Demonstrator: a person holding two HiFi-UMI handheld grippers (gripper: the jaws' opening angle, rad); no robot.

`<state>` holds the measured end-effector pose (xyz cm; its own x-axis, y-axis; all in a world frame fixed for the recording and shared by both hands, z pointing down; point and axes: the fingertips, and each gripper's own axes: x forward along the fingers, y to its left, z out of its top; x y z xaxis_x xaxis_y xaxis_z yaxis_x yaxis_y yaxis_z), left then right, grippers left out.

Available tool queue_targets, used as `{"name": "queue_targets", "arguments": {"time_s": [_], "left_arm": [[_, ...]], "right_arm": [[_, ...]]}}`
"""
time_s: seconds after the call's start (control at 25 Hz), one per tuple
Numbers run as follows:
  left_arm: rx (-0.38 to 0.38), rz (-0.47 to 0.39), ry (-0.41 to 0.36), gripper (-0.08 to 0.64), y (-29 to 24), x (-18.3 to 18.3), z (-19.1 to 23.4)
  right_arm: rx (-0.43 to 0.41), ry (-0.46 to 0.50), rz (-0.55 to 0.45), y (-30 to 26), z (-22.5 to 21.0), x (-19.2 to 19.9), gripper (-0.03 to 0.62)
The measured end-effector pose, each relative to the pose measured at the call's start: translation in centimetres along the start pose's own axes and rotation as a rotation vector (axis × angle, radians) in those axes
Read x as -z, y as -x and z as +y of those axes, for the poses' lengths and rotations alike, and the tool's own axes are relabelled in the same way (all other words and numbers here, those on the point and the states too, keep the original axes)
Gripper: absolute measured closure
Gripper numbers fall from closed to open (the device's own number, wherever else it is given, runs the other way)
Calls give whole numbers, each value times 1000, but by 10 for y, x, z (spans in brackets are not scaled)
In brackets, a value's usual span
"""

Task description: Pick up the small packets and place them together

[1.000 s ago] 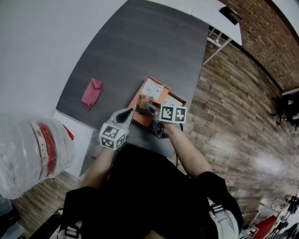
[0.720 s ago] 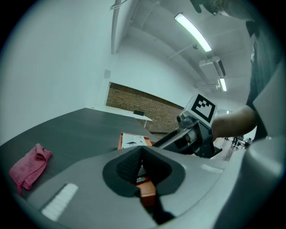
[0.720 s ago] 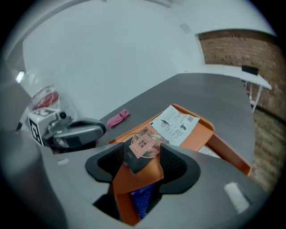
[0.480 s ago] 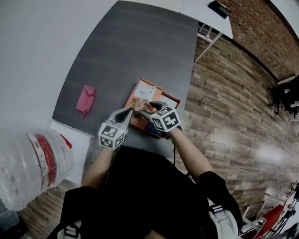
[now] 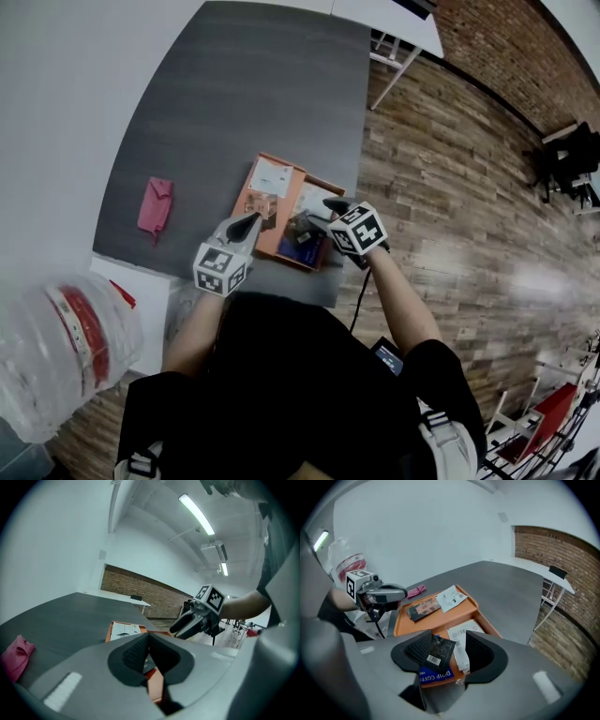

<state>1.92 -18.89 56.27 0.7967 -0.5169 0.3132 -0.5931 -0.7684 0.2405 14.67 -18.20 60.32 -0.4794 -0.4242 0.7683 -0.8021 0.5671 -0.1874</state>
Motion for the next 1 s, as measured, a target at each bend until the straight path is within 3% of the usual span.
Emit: {"name": "queue_targets", "arguments": {"time_s": [0.36, 0.64, 1.0], "left_arm": [[-4, 3, 10, 561, 2, 2, -1], [-12, -1, 29, 561, 5, 4, 5], [8, -26, 44, 561, 4, 1, 8]], "right_arm": [[-41, 71, 151, -26, 25, 28, 362], [34, -62, 320, -51, 16, 48, 353], [102, -40, 543, -66, 9, 75, 320]]}}
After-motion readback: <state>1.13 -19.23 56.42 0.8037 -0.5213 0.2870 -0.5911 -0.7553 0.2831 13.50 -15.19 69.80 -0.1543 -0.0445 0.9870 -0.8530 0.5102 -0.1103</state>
